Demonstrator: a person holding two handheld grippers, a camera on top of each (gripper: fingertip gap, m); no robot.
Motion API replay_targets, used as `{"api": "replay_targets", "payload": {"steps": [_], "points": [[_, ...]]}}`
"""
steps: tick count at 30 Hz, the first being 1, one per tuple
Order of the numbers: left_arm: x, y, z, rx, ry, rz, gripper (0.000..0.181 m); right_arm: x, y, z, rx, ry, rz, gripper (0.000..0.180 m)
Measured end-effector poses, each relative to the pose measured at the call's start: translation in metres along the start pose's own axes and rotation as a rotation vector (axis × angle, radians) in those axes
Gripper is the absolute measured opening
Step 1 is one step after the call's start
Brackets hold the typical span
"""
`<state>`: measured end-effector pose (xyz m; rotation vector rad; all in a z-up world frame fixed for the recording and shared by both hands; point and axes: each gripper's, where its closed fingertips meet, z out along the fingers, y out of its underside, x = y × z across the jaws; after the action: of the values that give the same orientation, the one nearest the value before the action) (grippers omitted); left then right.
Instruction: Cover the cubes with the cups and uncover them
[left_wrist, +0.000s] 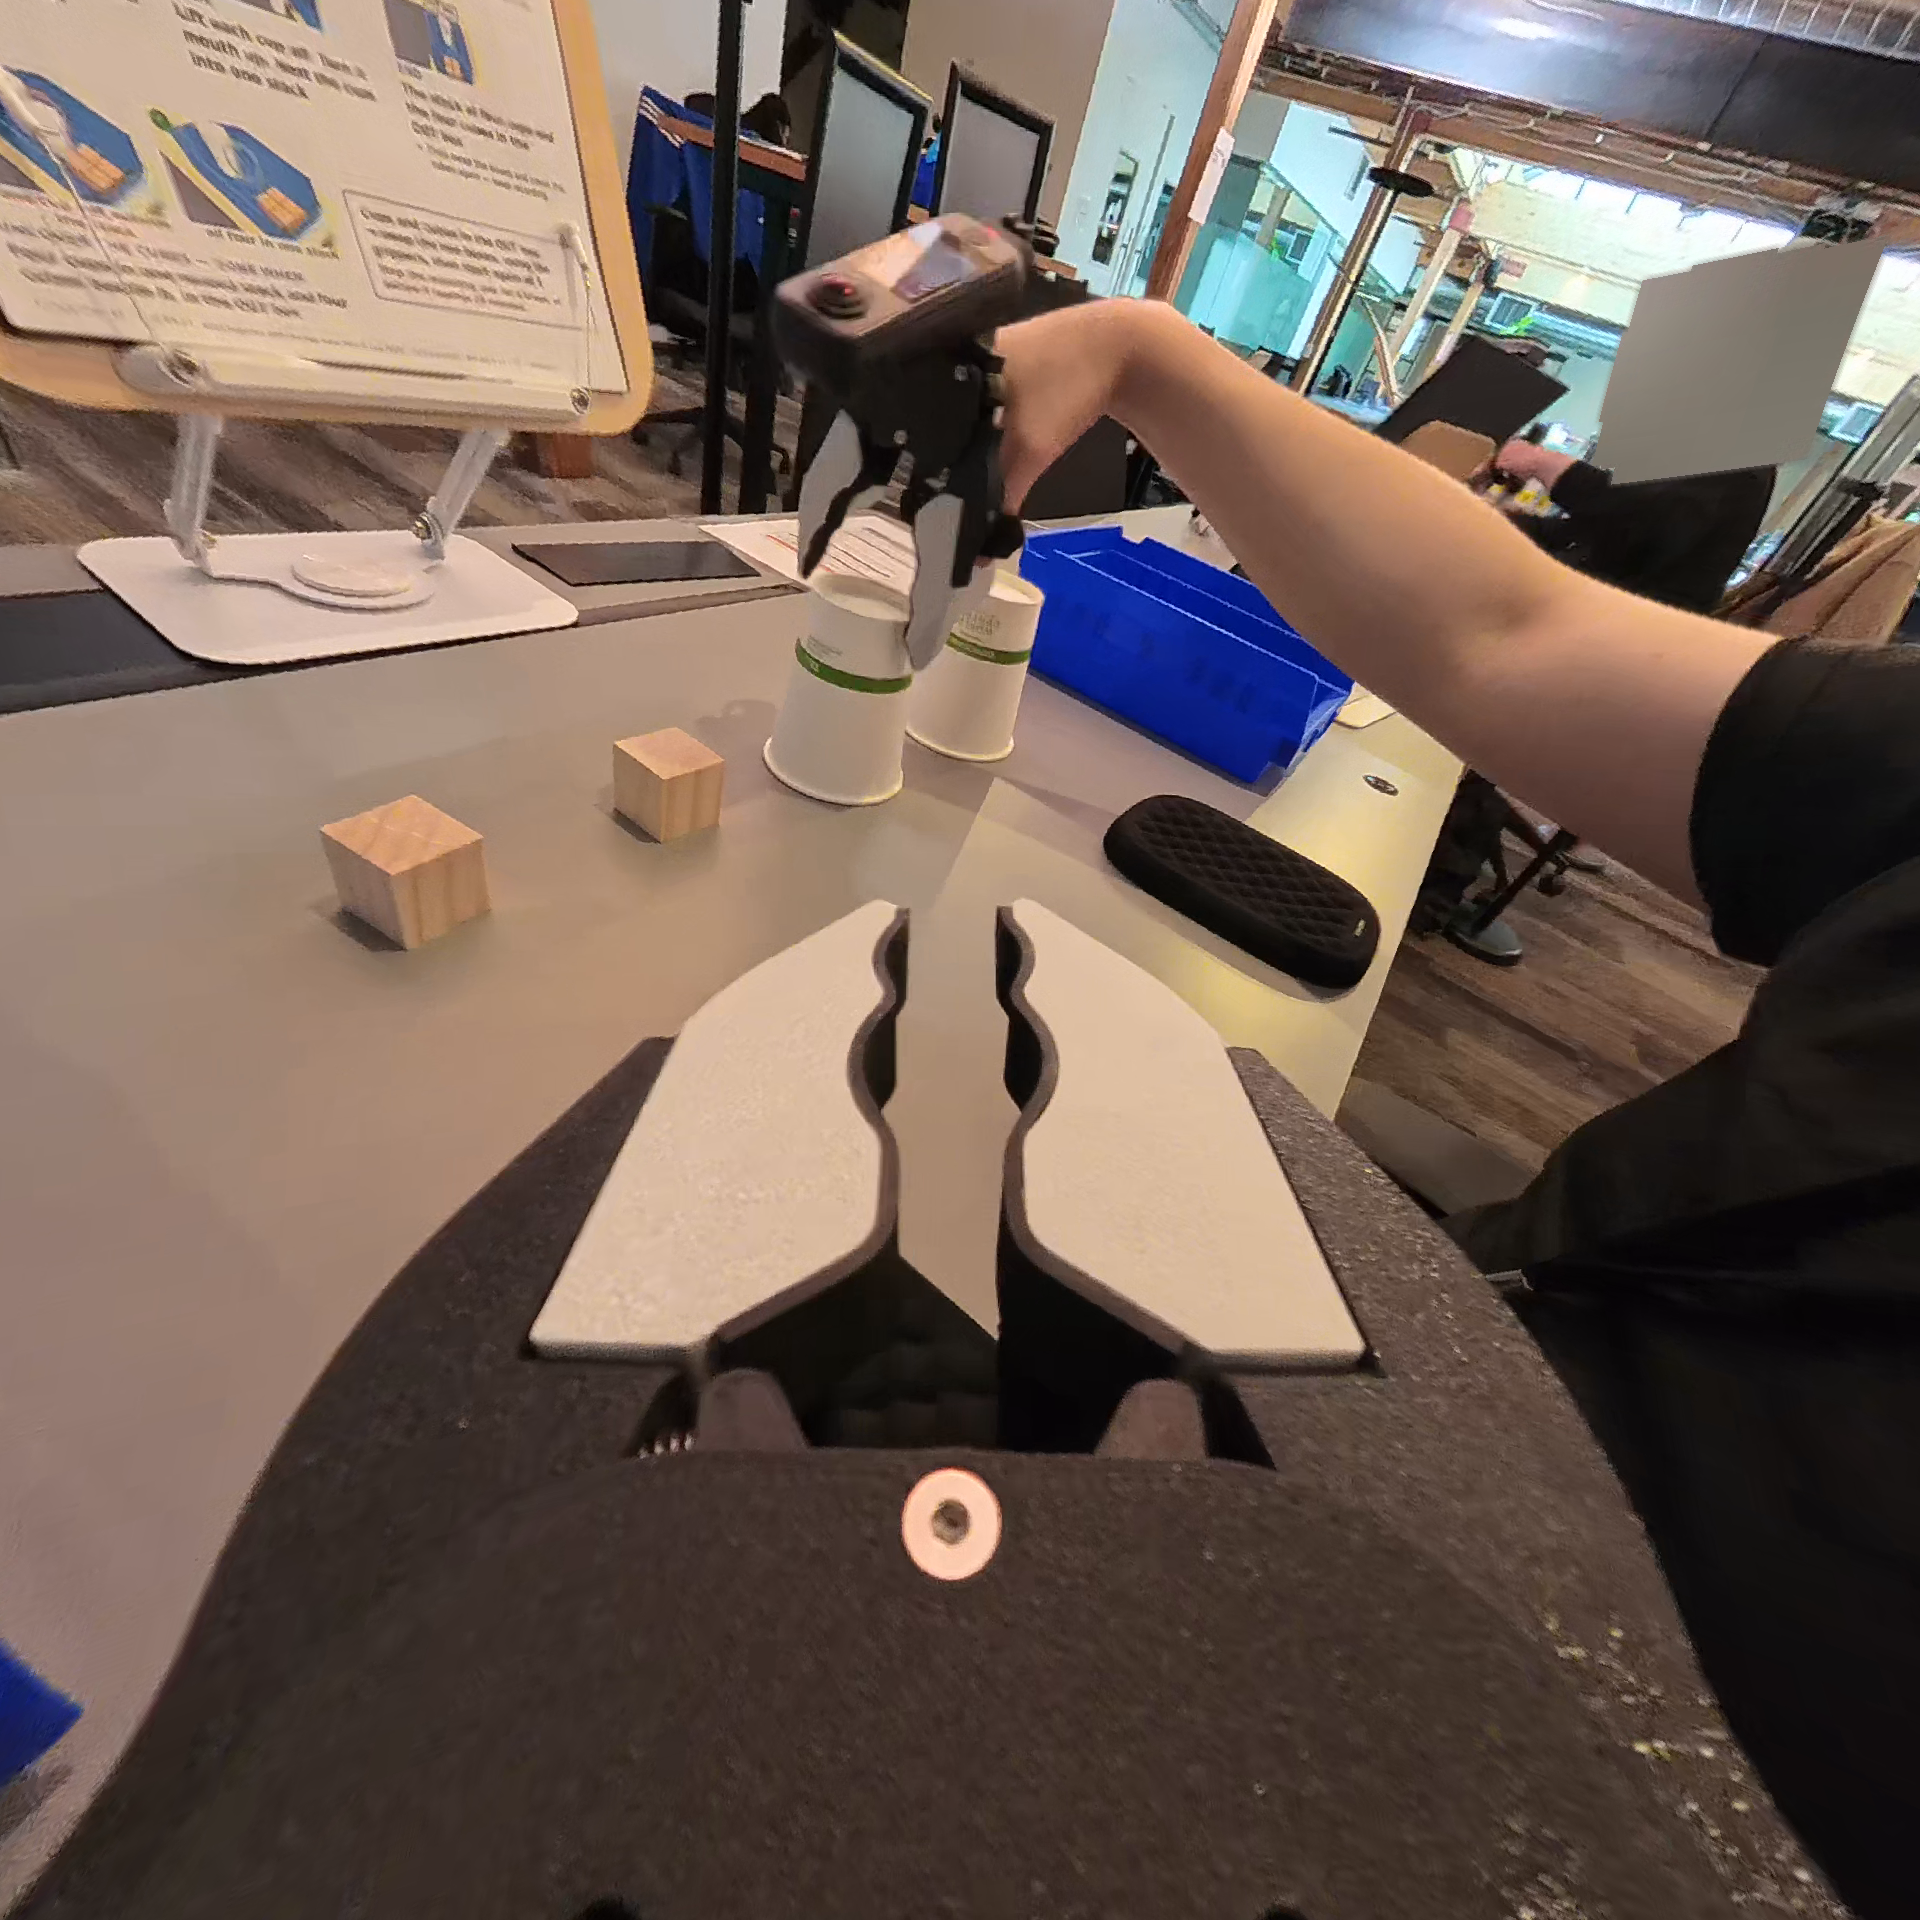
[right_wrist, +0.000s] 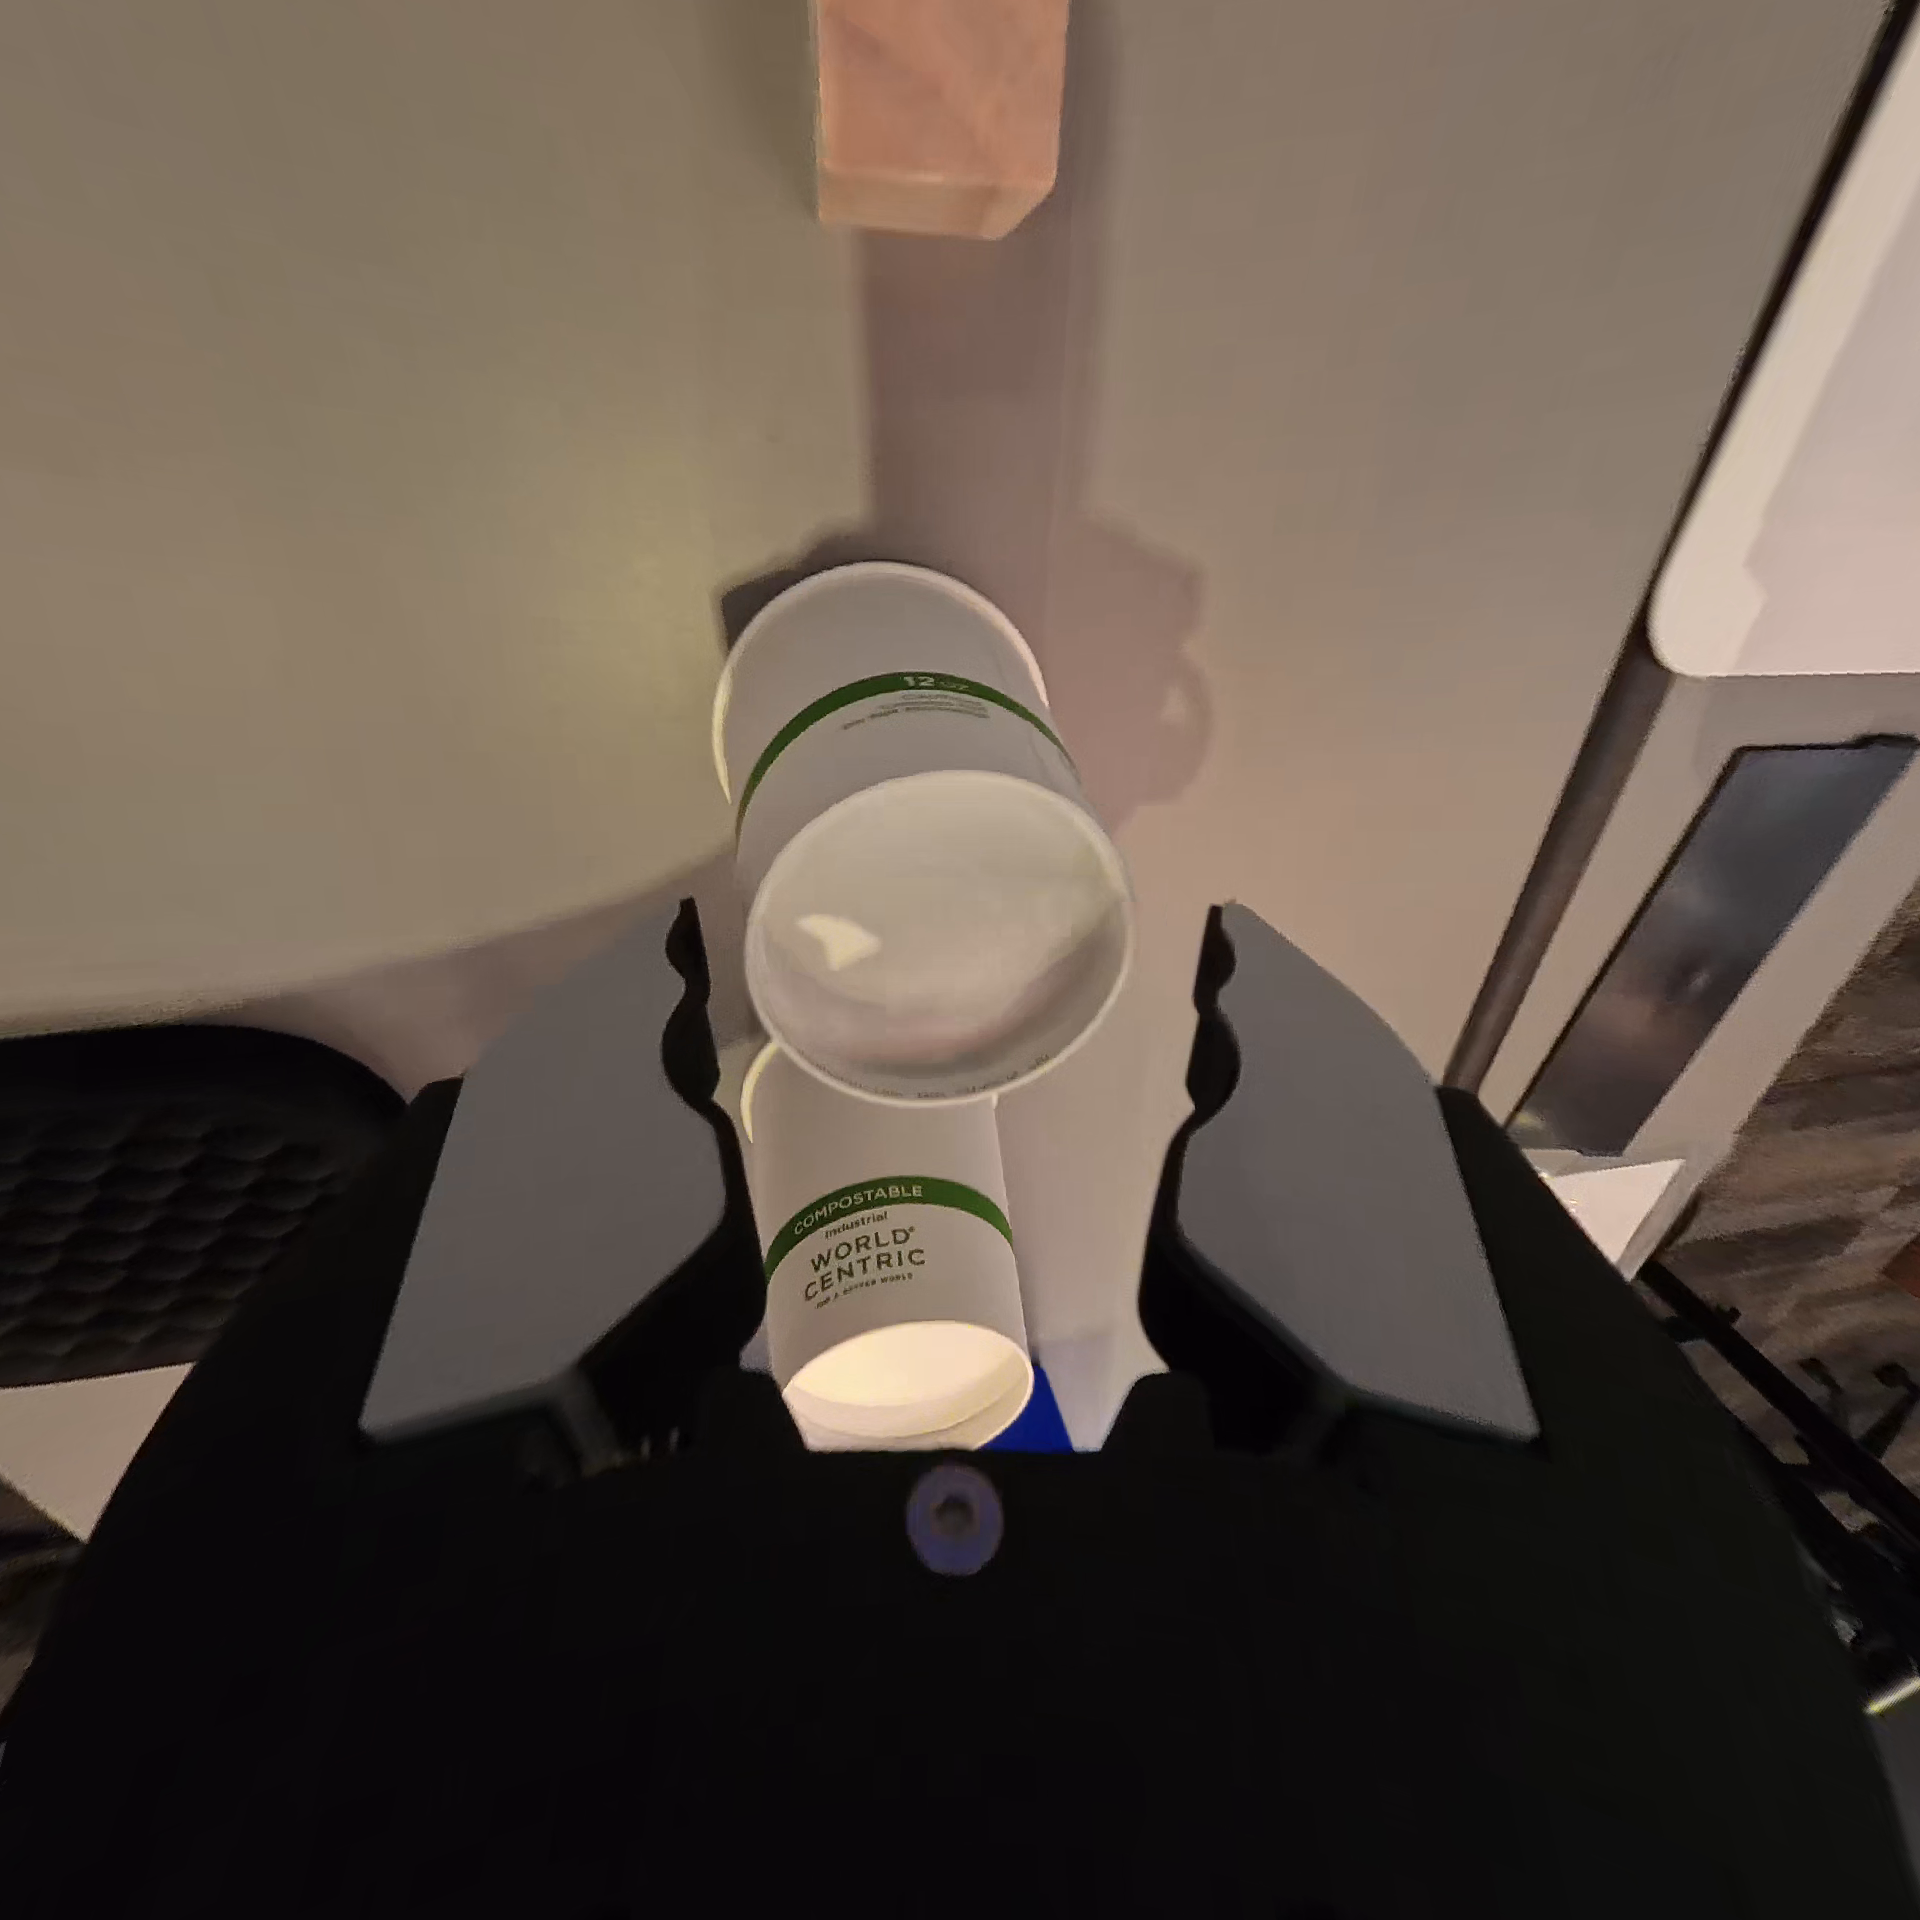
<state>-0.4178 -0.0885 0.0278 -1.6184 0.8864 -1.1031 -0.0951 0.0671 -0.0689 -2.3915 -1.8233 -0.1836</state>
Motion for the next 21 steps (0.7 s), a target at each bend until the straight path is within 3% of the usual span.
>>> {"api": "replay_targets", "payload": {"steps": [3,6,13,17,21], "points": [[-0.017,-0.006,-0.011,-0.053,-0.091,0.049,0.019,0.006,-0.006,-0.027,0.109,0.094,0.003,0.090],[-0.058,-0.007,-0.029,-0.199,-0.283,0.122,0.025,0.013,-0.008,-0.068,0.277,0.238,0.055,0.091],[-0.150,-0.048,-0.061,-0.519,-0.498,0.332,0.015,-0.016,0.005,-0.163,0.819,0.516,0.218,0.087],[-0.188,-0.038,-0.053,-0.725,-0.464,0.359,0.013,-0.052,-0.002,-0.170,0.913,0.548,0.104,0.079],[-0.203,-0.017,-0.041,-0.863,-0.394,0.313,0.009,-0.062,-0.002,-0.165,0.868,0.532,0.059,0.076]]}}
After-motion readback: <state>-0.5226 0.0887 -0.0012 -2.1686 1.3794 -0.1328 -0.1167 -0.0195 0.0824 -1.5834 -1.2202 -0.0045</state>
